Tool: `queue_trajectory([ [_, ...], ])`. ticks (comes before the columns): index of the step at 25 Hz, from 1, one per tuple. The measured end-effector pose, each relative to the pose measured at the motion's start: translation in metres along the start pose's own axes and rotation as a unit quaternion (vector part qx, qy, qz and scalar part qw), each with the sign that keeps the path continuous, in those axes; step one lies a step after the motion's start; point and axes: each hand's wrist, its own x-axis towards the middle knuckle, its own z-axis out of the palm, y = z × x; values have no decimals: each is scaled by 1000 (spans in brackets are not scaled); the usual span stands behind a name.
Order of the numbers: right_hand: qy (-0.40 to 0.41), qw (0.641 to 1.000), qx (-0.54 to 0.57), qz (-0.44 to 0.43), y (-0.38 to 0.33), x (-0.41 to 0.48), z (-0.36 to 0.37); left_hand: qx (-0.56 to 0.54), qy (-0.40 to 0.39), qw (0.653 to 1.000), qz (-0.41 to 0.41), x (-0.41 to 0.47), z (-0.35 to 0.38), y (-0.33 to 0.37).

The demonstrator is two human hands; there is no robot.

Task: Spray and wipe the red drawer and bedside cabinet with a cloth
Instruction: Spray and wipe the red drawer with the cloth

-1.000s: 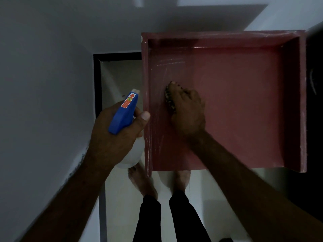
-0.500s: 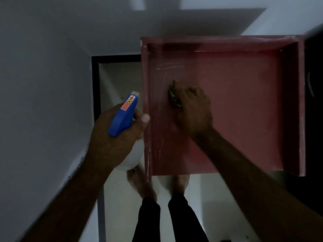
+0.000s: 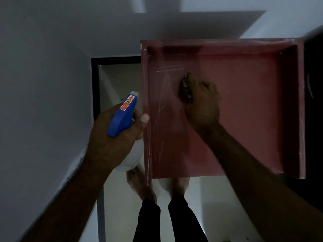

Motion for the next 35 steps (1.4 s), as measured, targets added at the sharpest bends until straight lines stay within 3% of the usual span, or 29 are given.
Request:
queue_trajectory([
  [2, 7, 999, 11, 29, -6, 5, 0, -2, -5, 1000, 0, 1, -1, -1],
  [7, -16, 997, 4, -76, -18, 1, 7, -12, 5, 1000, -9, 4, 2, 0],
  [12, 31, 999, 12, 31, -5, 15, 2, -7, 7, 1000, -8, 8, 2, 3],
  [17, -20, 995, 0, -95, -19, 11, 9, -12, 9, 1000, -5, 12, 3, 4],
  [23, 44, 998, 43, -6, -3, 29, -3, -5, 9, 1000, -17, 19, 1, 5],
  [28, 28, 994, 40, -93, -15, 28, 4, -15, 4, 1000, -9, 25, 1, 4],
  [32, 153, 981, 96, -77, -3, 39, 1, -10, 4, 1000, -13, 29, 0, 6],
  [35, 169, 978, 101, -66, -14, 42, 11, -17, 6, 1000, -23, 33, -2, 6],
])
